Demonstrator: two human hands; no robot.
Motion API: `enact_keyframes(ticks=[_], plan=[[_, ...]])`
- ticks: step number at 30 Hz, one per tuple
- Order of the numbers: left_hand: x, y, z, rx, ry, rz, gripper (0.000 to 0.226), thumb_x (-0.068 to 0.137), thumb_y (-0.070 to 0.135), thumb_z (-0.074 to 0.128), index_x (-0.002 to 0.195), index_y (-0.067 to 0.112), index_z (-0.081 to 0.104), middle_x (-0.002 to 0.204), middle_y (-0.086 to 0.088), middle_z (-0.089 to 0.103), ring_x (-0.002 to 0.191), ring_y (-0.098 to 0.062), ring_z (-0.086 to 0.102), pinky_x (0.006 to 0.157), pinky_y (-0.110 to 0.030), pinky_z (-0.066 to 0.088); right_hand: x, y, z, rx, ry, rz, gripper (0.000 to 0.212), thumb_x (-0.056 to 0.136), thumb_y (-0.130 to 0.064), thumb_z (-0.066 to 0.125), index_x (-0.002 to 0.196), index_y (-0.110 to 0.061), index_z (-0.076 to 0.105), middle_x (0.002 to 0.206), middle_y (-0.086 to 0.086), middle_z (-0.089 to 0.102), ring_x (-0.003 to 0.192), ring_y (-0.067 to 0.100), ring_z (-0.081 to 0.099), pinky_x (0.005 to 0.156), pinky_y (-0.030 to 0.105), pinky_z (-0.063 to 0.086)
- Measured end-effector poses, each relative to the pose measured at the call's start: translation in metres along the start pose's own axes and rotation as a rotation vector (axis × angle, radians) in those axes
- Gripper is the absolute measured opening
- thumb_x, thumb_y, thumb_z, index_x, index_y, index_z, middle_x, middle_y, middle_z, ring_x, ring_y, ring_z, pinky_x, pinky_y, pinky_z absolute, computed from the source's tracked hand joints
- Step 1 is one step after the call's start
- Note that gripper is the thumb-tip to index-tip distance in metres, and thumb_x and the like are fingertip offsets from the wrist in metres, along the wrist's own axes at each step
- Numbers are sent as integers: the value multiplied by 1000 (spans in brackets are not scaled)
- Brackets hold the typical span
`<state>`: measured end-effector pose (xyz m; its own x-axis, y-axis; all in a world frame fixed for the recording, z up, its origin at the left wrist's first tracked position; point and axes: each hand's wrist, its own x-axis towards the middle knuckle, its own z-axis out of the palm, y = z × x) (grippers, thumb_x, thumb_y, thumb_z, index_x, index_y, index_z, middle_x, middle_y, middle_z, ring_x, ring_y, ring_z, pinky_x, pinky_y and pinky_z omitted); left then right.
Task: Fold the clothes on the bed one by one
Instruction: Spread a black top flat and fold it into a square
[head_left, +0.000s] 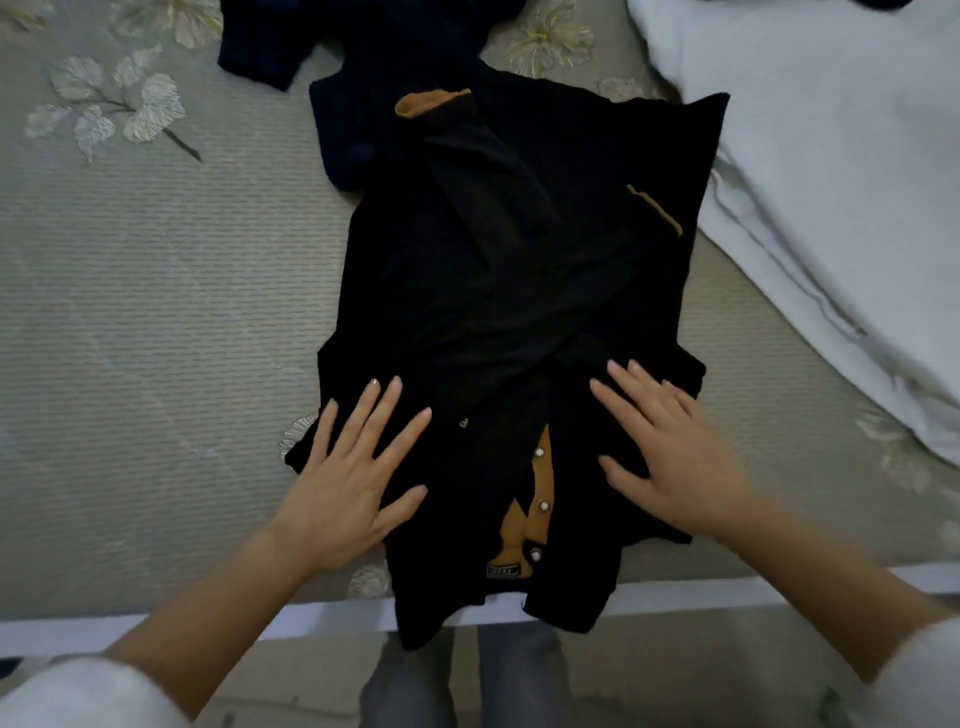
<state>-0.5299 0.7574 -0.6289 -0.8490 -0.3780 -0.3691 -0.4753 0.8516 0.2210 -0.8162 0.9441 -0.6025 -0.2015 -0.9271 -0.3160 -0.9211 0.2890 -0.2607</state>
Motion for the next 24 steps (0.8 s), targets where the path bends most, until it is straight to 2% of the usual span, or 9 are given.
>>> enact_keyframes(ticks=[4, 8, 11, 13, 16, 19, 20, 22, 24], plan=[[-44, -6, 7, 58, -31, 271, 64, 95, 53, 31, 149, 19, 29, 157, -14, 22, 146, -28, 11, 115, -48, 10, -79, -11, 29, -154, -148, -123, 96, 65, -26, 72, 149, -13, 28, 157, 10, 24, 145, 28, 17, 110, 47, 21], [-47, 0, 13, 144, -79, 348, 92, 64, 40, 76, 146, 21, 37, 154, -18, 27, 143, -32, 19, 113, -48, 15, -91, -33, 55, -183, -130, -29, 97, 61, -24, 78, 147, -14, 34, 154, 14, 29, 143, 30, 22, 108, 49, 23], [-28, 9, 11, 155, -63, 332, 90, 70, 44, 71, 149, 27, 31, 157, -18, 17, 145, -36, 12, 116, -49, 11, -82, -43, 64, -158, -127, -33, 94, 66, -41, 76, 148, -21, 34, 156, 9, 25, 145, 28, 20, 112, 47, 18], [-14, 6, 11, 180, -75, 311, 88, 77, 39, 66, 150, 36, 18, 159, -15, -5, 146, -35, -11, 118, -49, -5, -78, -42, 65, -138, -94, -18, 91, 72, -50, 72, 149, -26, 30, 157, 7, 21, 146, 26, 15, 115, 45, 15], [-1, -3, 12, 154, -128, 307, 85, 86, 20, 52, 146, 49, -1, 154, -4, -30, 136, -27, -40, 108, -40, -28, -71, -36, 60, -54, 5, 150, 77, 82, -34, 67, 148, -34, 28, 159, 7, 16, 147, 25, 7, 117, 45, 11], [8, -6, 4, -90, -206, 287, 75, 83, 11, 50, 143, 48, 26, 157, 6, -19, 140, -16, -31, 112, -29, -22, -56, -30, 55, 53, -79, 292, 65, 86, -17, 60, 144, -37, 37, 160, 0, 9, 148, 20, -4, 118, 44, 0], [10, -5, -1, -158, -232, 277, 69, 83, 10, 49, 142, 44, 36, 158, 7, -13, 142, -14, -25, 114, -29, -17, -50, -29, 54, 155, -85, 328, 56, 88, -11, 57, 139, -32, 46, 159, -2, 17, 148, 18, 3, 119, 43, 4], [13, -1, -12, -247, -279, 260, 59, 86, 8, 45, 140, 31, 45, 160, 6, 0, 146, -14, -14, 118, -29, -8, -41, -31, 44, 499, 25, 437, 40, 88, 0, 50, 121, -20, 61, 141, -4, 48, 137, 15, 35, 113, 31, 25], [12, 6, -23, -379, -304, 193, 53, 91, 6, 44, 141, 22, 45, 159, 4, 16, 147, -12, 0, 116, -19, -2, -39, -32, 29, 831, 116, 533, 33, 87, 5, 44, 88, -20, 65, 91, -15, 66, 91, 3, 58, 78, 8, 40]])
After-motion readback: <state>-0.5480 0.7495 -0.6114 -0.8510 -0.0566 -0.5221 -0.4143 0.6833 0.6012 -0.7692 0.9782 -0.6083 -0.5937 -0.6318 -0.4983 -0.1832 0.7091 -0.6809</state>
